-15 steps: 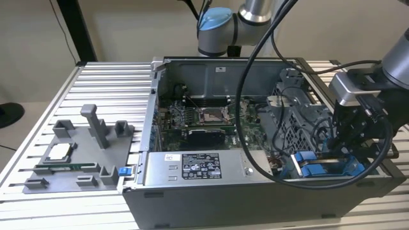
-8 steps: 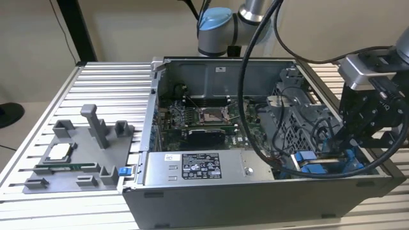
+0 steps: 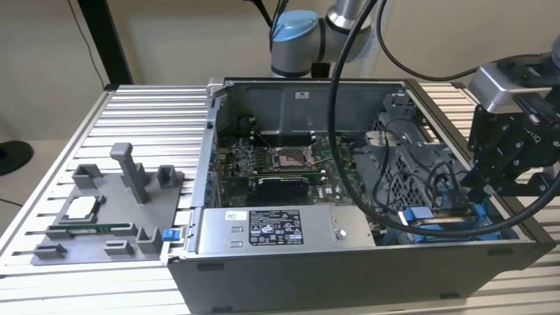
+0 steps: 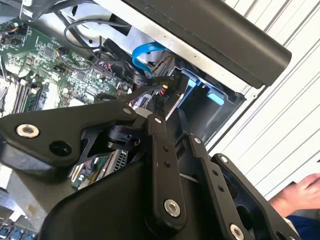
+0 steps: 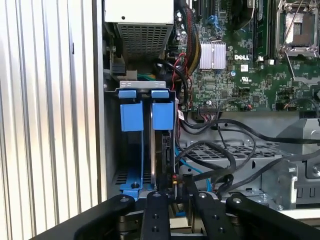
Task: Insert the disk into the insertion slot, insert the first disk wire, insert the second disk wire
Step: 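Insert the first disk wire, then insert the second disk wire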
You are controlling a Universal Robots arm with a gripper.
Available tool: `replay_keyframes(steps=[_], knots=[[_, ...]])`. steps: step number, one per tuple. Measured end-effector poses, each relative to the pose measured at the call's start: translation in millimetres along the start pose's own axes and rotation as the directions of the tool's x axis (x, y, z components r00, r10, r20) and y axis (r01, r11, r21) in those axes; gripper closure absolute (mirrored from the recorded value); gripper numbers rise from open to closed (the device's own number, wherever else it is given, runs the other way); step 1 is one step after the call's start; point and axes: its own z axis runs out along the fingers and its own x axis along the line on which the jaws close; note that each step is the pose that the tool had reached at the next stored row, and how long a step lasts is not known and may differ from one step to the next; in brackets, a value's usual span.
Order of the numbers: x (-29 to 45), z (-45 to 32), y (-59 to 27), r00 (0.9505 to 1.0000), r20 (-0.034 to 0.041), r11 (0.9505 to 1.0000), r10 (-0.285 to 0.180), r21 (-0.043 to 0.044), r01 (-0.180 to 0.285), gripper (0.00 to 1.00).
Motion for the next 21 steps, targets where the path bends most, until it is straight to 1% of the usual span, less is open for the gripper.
replay_keyframes(steps=[6, 8, 11, 15, 21], knots=[[0.0, -0.1, -0.2, 1.0000, -0.0001, 1.0000, 0.000, 0.0000, 0.000, 0.00], [-0.1, -0.3, -2.6, 1.0000, -0.0004, 1.0000, 0.000, -0.0003, 0.000, 0.00], [-0.1, -0.2, -9.9, 1.0000, -0.0003, 1.0000, 0.000, -0.0018, 0.000, 0.00], [0.6, -0.3, -19.8, 1.0000, -0.0004, 1.0000, -0.003, -0.0061, 0.003, 0.00], [4.7, -0.4, -27.1, 1.0000, -0.0005, 0.9999, -0.007, -0.0121, 0.007, 0.00]])
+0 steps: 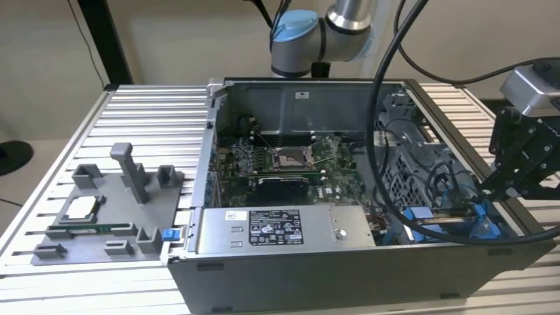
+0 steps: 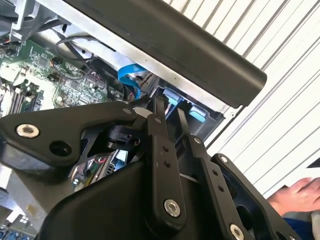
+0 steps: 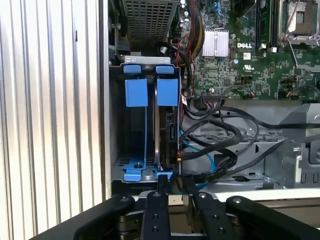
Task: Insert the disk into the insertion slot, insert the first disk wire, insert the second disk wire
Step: 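Insert the second disk wire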
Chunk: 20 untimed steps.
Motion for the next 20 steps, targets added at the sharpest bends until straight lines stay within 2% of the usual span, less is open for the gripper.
replay_keyframes(steps=[7, 9, 11, 13, 15, 16, 17, 18, 20], knots=[[1.1, 0.0, -1.6, 1.0000, -0.0002, 1.0000, -0.003, -0.0024, 0.003, 0.00], [3.4, 0.5, -1.8, 1.0000, 0.0027, 1.0000, -0.003, -0.0033, 0.003, 0.00], [5.8, 1.2, -2.0, 0.9999, 0.0134, 1.0000, -0.003, -0.0049, 0.003, 0.00], [7.0, 2.1, -2.1, 0.9995, 0.0312, 1.0000, -0.004, -0.0058, 0.004, 0.00], [7.3, 2.5, -2.1, 0.9981, 0.0609, 1.0000, -0.006, -0.0067, 0.006, 0.00], [7.5, 2.7, -2.1, 0.9973, 0.0737, 1.0000, -0.006, -0.0071, 0.007, 0.00], [8.1, 3.0, -2.1, 0.9965, 0.0835, 0.9999, -0.007, -0.0074, 0.008, 0.00], [9.6, 3.5, -2.2, 0.9959, 0.0899, 0.9999, -0.007, -0.0078, 0.008, 0.00], [14.2, 3.6, -2.6, 0.9957, 0.0920, 0.9999, -0.007, -0.0113, 0.008, 0.00]])
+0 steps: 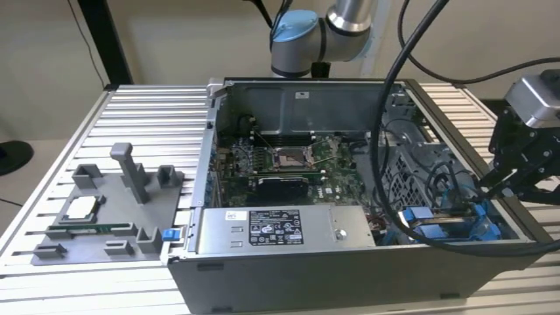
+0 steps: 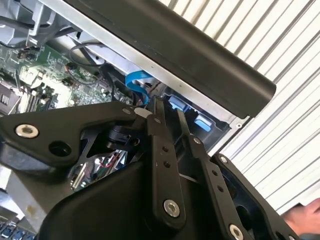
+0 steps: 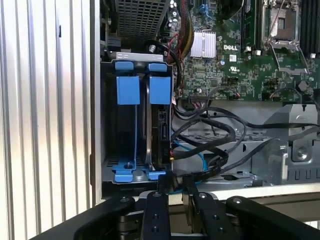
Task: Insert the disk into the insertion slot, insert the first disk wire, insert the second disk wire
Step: 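Insert the second disk wire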
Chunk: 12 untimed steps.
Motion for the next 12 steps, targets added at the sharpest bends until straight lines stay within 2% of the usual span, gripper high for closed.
replay_keyframes(steps=[1, 4, 5, 6, 7, 8, 11, 12], knots=[[2.5, -0.1, -0.1, 1.0000, 0.0003, 1.0000, 0.000, -0.0021, 0.000, 0.00], [9.0, 1.2, -0.6, 1.0000, 0.0081, 1.0000, 0.001, -0.0057, -0.001, 0.00], [10.7, 1.8, -0.6, 0.9999, 0.0116, 1.0000, 0.001, -0.0061, -0.001, 0.00], [12.1, 2.3, -0.6, 0.9998, 0.0189, 1.0000, 0.000, -0.0063, 0.000, 0.00], [12.7, 2.7, -0.7, 0.9996, 0.0294, 1.0000, 0.000, -0.0067, 0.000, 0.00], [13.1, 2.9, -0.7, 0.9990, 0.0441, 1.0000, -0.001, -0.0071, 0.001, 0.00], [13.6, 3.4, -0.7, 0.9952, 0.0979, 1.0000, -0.002, -0.0083, 0.003, 0.00], [14.1, 3.8, -0.7, 0.9936, 0.1131, 1.0000, -0.002, -0.0087, 0.003, 0.00]])
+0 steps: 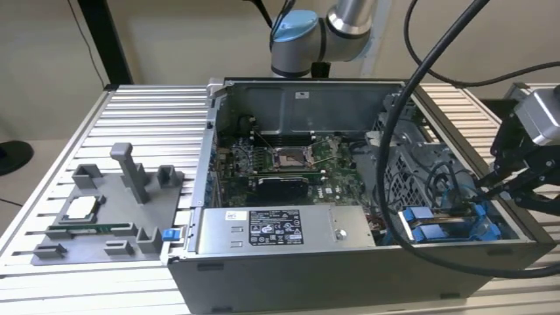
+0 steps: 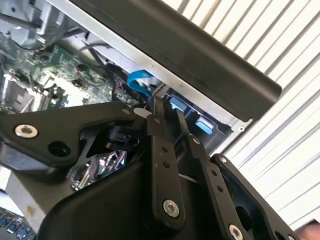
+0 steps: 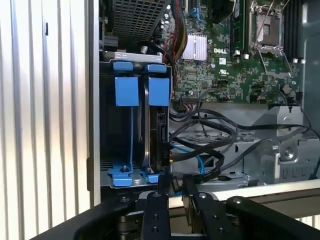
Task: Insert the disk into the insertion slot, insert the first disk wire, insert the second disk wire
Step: 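Insert the second disk wire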
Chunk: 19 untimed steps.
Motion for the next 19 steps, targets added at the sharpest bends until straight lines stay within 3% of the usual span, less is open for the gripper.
replay_keyframes(steps=[2, 7, 9, 12, 13, 15, 19], knots=[[3.1, 0.1, 0.0, 0.9998, 0.0221, 1.0000, -0.001, -0.0005, 0.001, 0.00], [17.4, -0.8, -0.4, 0.9987, 0.0516, 1.0000, -0.001, -0.0018, 0.002, 0.00], [20.4, -0.2, -0.6, 0.9976, 0.0688, 1.0000, -0.002, -0.0022, 0.002, 0.00], [21.8, 0.6, -0.6, 0.9937, 0.1123, 1.0000, -0.003, -0.0032, 0.004, 0.00], [22.9, 0.9, -0.6, 0.9925, 0.1219, 1.0000, -0.003, -0.0035, 0.004, 0.00], [27.9, 1.2, -0.7, 0.9908, 0.1352, 1.0000, -0.004, -0.0038, 0.004, 0.00], [36.4, 3.3, -1.1, 0.9883, 0.1525, 1.0000, -0.004, -0.0042, 0.005, 0.00]])
